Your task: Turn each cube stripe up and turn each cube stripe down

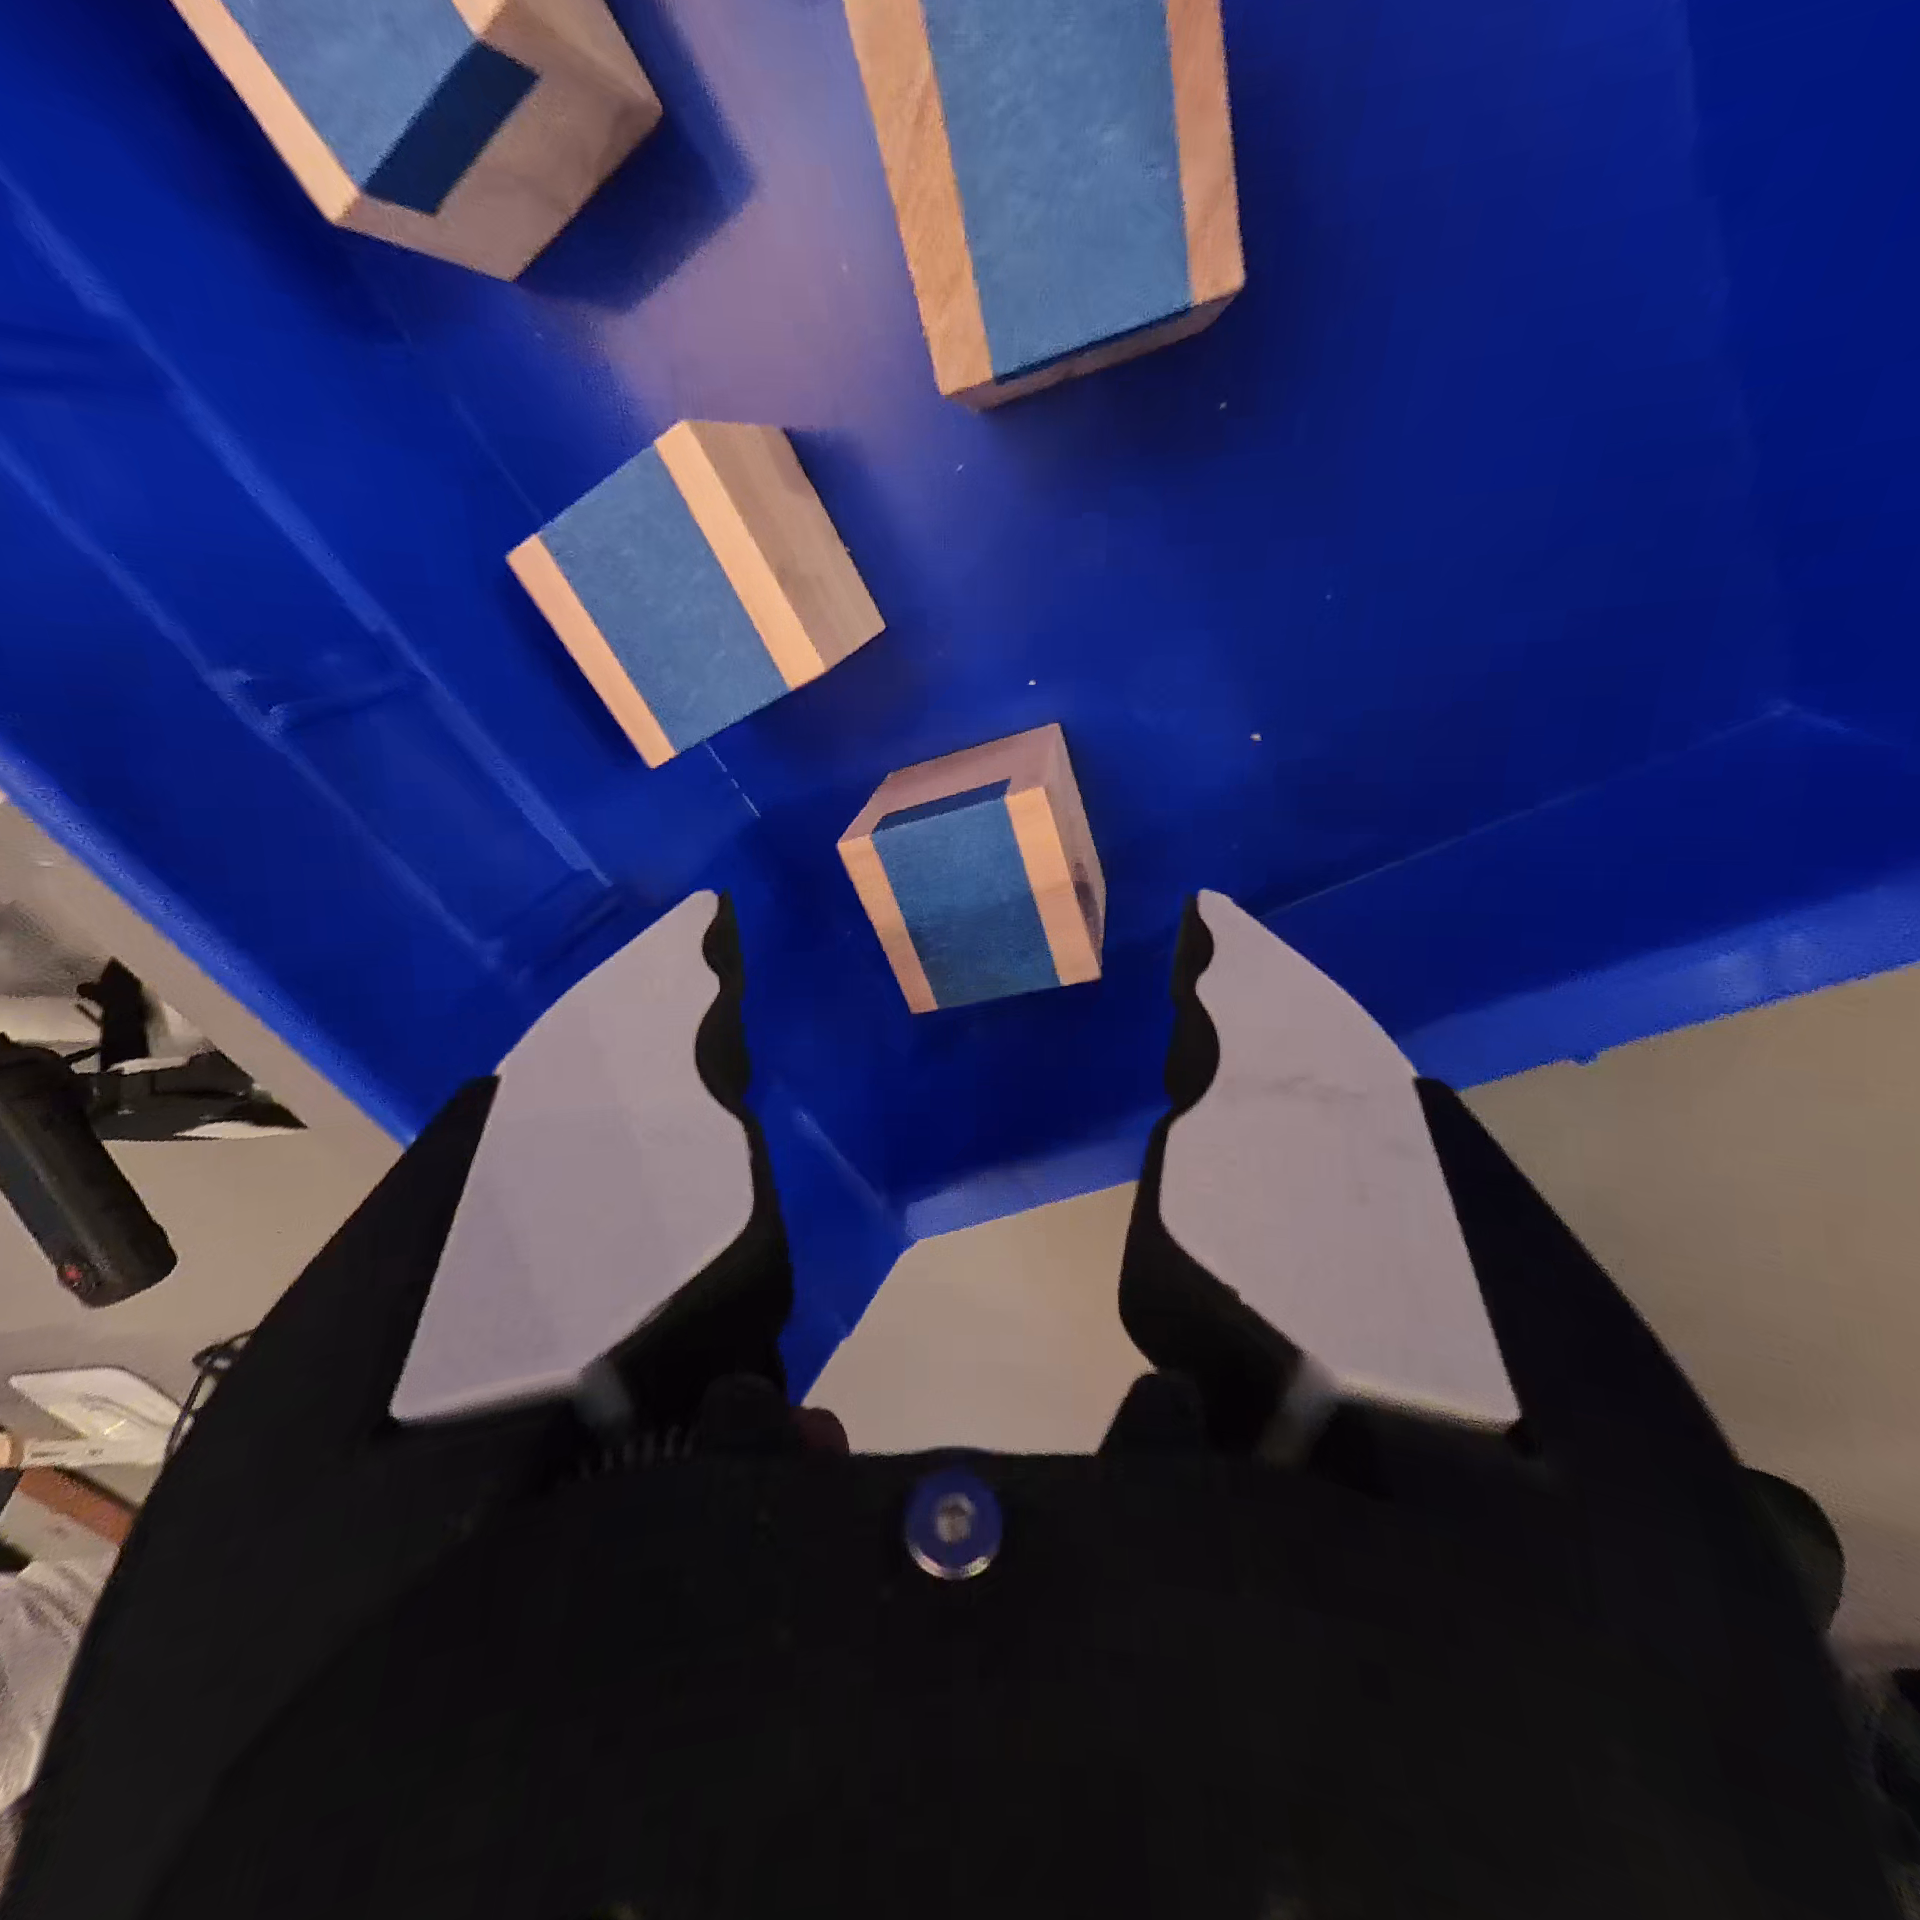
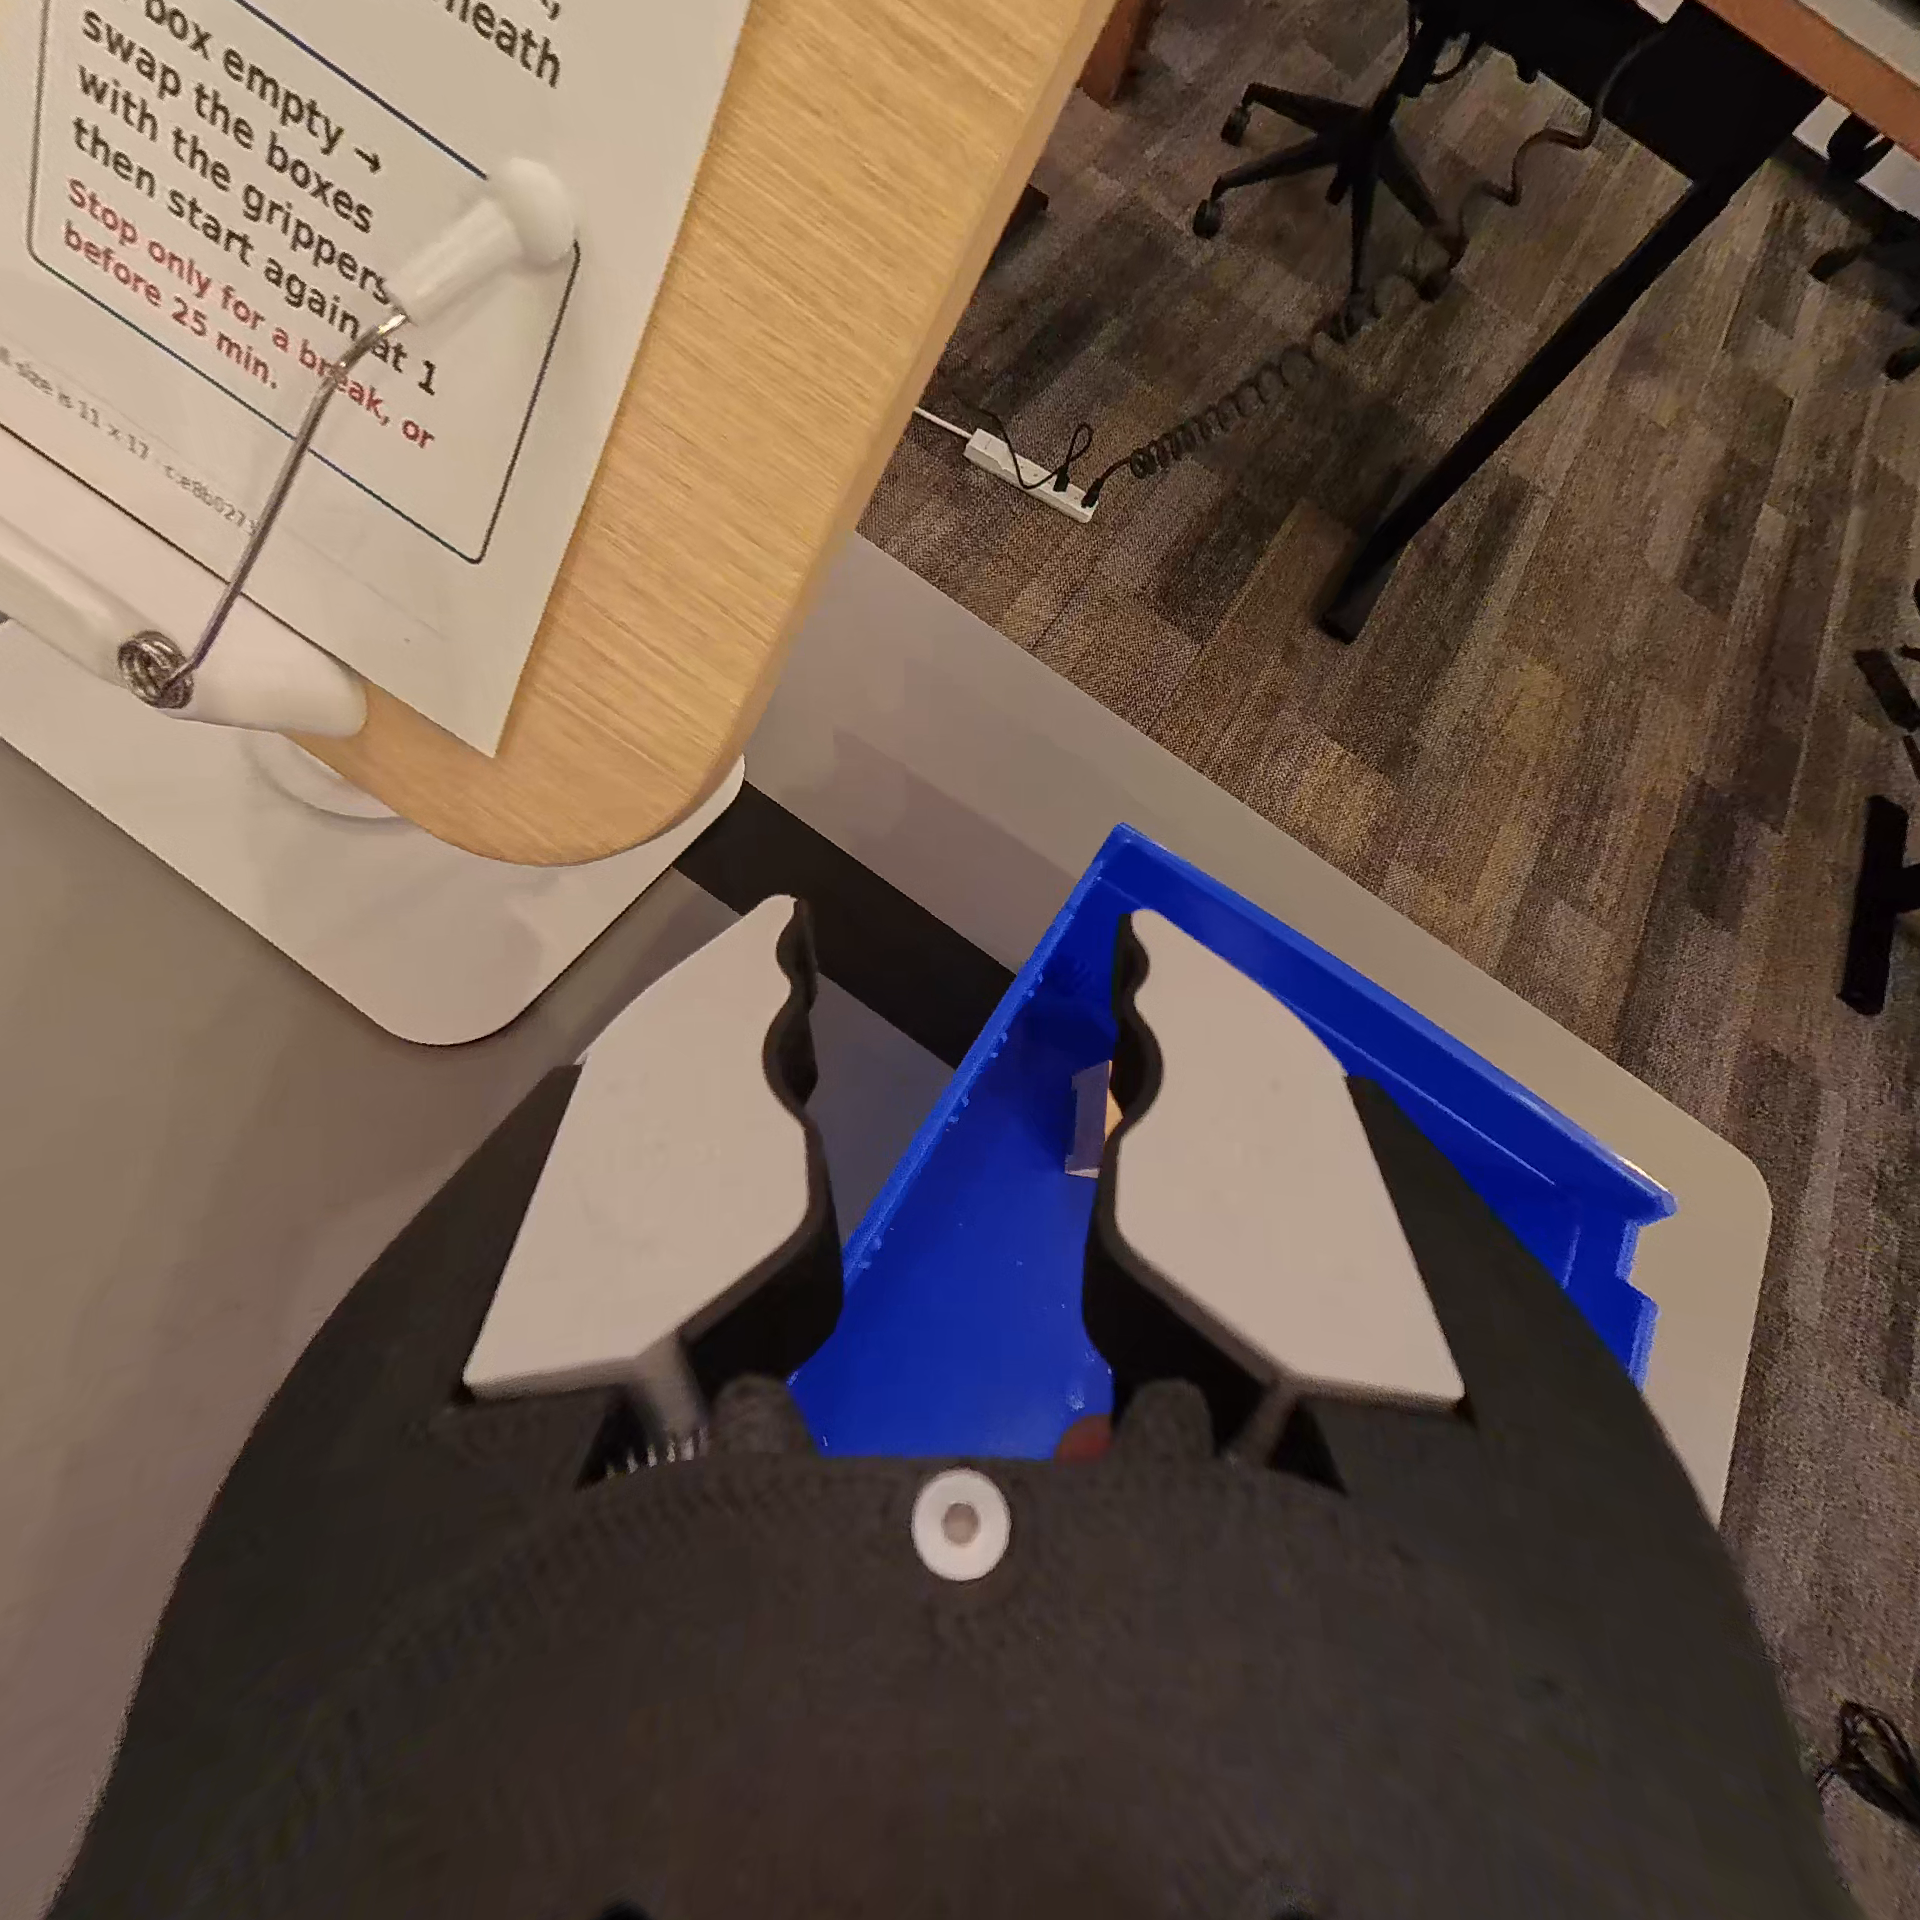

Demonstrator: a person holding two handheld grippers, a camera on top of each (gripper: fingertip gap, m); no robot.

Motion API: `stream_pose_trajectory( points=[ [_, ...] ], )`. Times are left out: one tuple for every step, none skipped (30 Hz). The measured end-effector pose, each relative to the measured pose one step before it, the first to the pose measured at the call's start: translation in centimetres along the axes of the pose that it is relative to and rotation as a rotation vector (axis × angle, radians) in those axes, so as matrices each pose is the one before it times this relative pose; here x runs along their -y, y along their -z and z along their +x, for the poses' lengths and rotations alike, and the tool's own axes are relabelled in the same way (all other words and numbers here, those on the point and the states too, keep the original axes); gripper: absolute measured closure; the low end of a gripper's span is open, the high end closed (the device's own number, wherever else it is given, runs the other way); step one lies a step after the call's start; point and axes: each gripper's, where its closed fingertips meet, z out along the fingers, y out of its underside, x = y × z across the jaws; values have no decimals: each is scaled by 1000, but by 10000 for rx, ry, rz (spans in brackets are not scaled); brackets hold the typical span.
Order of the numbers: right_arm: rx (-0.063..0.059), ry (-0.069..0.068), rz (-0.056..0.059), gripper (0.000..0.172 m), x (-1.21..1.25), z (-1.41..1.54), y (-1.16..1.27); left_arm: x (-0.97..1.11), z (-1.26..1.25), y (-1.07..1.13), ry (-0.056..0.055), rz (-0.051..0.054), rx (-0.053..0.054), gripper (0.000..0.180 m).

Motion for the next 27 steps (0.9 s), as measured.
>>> stream_pose_trajectory(
  points=[
    [13, 36, 8, 117, 51, -100, 16, -80, -75, -397, 32, -172, 75, 105],
    [15, 27, 15, 117, 62, -86, 17, -40, -100, -361, 38, -141, 79, 108],
    [24, 34, 22, 117, 73, -106, 15, 37, -21, -364, 23, -83, 1, 112],
    [23, 35, 18, 117, 66, -105, -12, 68, -1, -401, 30, -55, -40, 115],
    [15, 26, 4, 117, 45, -97, -16, -7, -66, -429, 93, -110, -30, 119],
    [16, 32, -5, 117, 40, -105, -30, -45, -149, -425, 75, -127, 25, 122],
    [19, 56, 4, 118, 51, -139, -18, 129, 9, -275, -22, -7, -60, 125],
    [7, 62, 12, 118, 97, -140, -9, 244, -199, -102, 17, 120, 72, 129],
    [-4, 48, 6, 118, 88, -132, 12, 170, -176, 23, 23, 117, 38, 129],
    [-2, 59, 17, 118, 138, -158, 39, 97, -155, 13, 50, 80, 17, 129],
    [-4, 81, 42, 118, 196, -201, 81, 136, -161, 101, 56, 120, 4, 129],
    [-8, 97, 60, 118, 260, -218, 117, 171, -46, 209, -15, 180, -60, 130],
    [-18, 123, 95, 118, 332, -249, 175, 96, -74, 347, -41, 171, -26, 130],
    [-20, 152, 136, 119, 443, -289, 227, 158, -57, 502, 2, 243, -68, 130],
    [-9, 193, 183, 119, 561, -378, 288, 479, 232, 720, -42, 507, -291, 130],
    [-16, 249, 252, 119, 723, -458, 339, 712, 624, 920, -38, 691, -572, 130],
    [-16, 302, 325, 119, 901, -528, 419, 632, 503, 1047, -15, 636, -439, 130],
    [-7, 358, 411, 119, 1088, -635, 475, 655, 356, 1189, -49, 621, -253, 130],
    [-12, 407, 496, 119, 1286, -701, 536, 843, 663, 1291, -57, 721, -425, 130],
    [1, 422, 533, 119, 1403, -762, 555, 1014, 903, 1342, -113, 801, -519, 130],
    [78, 433, 550, 118, 1490, -924, 537, 1122, 978, 1315, -159, 812, -477, 130],
    [145, 437, 558, 117, 1536, -1080, 488, 1201, 1103, 1224, -146, 802, -516, 130],
    [155, 413, 524, 117, 1524, -1120, 382, 1368, 1443, 1116, -206, 850, -682, 130],
    [171, 407, 489, 116, 1527, -1181, 279, 1540, 1794, 935, -348, 910, -829, 130],
    [205, 424, 467, 116, 1489, -1292, 141, 1624, 1893, 701, -356, 919, -865, 130],
    [196, 445, 429, 116, 1443, -1351, -16, 1581, 1916, 409, -145, 845, -949, 130],
    [153, 461, 403, 115, 1389, -1346, -148, 1346, 1942, 71, -95, 698, -1018, 130]
  ],
)
